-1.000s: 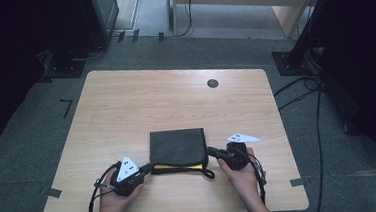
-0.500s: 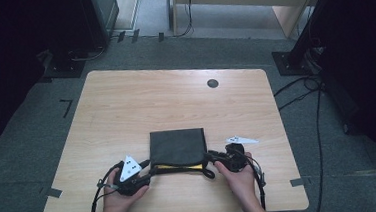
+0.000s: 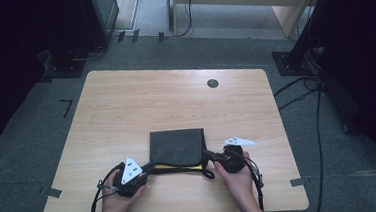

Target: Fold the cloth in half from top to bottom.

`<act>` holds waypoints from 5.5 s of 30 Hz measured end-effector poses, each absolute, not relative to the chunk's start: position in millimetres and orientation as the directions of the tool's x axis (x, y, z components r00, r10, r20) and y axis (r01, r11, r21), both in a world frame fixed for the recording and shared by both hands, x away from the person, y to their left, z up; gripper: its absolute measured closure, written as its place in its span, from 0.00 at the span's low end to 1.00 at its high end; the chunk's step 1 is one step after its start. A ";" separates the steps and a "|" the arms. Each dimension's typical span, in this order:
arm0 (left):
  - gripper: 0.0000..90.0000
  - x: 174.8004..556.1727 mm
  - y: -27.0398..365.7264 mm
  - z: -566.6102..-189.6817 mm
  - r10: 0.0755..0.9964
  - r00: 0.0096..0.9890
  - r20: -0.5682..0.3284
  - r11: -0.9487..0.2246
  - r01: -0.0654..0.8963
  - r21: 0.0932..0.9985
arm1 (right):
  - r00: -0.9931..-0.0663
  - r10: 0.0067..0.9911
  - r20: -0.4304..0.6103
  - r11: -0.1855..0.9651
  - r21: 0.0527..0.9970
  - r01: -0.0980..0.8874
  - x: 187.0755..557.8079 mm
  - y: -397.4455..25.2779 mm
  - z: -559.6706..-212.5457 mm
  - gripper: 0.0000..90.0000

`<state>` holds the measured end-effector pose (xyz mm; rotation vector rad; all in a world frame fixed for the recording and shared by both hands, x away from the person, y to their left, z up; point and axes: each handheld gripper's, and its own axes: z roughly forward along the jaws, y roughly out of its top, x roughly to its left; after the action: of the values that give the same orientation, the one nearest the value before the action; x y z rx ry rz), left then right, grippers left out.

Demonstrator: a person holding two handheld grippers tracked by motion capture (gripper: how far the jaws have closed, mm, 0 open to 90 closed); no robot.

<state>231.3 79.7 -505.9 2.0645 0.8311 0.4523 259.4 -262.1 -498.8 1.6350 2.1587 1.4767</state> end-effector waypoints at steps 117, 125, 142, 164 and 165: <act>0.20 241.6 176.3 -514.8 0.923 0.383 0.049 -0.305 0.645 0.701 | -0.408 0.911 -0.058 0.294 0.785 0.545 290.7 -141.2 -520.9 0.38; 0.16 244.5 177.6 -516.9 0.918 0.397 0.013 -0.291 0.649 0.703 | -0.378 0.924 -0.055 0.273 0.786 0.555 332.4 -141.7 -520.6 0.38; 0.16 244.6 176.5 -517.5 0.911 0.413 0.012 -0.299 0.640 0.707 | -0.360 0.932 -0.046 0.258 0.782 0.567 400.5 -155.5 -520.3 0.38; 0.16 247.4 175.6 -517.8 0.919 0.395 0.008 -0.283 0.644 0.711 | -0.412 0.908 0.080 0.203 0.776 0.597 315.9 -263.6 -478.7 0.00; 0.16 247.4 175.6 -517.8 0.919 0.395 0.009 -0.283 0.644 0.711 | -0.404 0.912 0.067 0.208 0.774 0.598 309.7 -271.3 -479.6 0.00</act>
<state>247.4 175.6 -517.8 2.0289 1.3310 0.5653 309.7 -271.3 -479.6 1.4030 2.0829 1.0469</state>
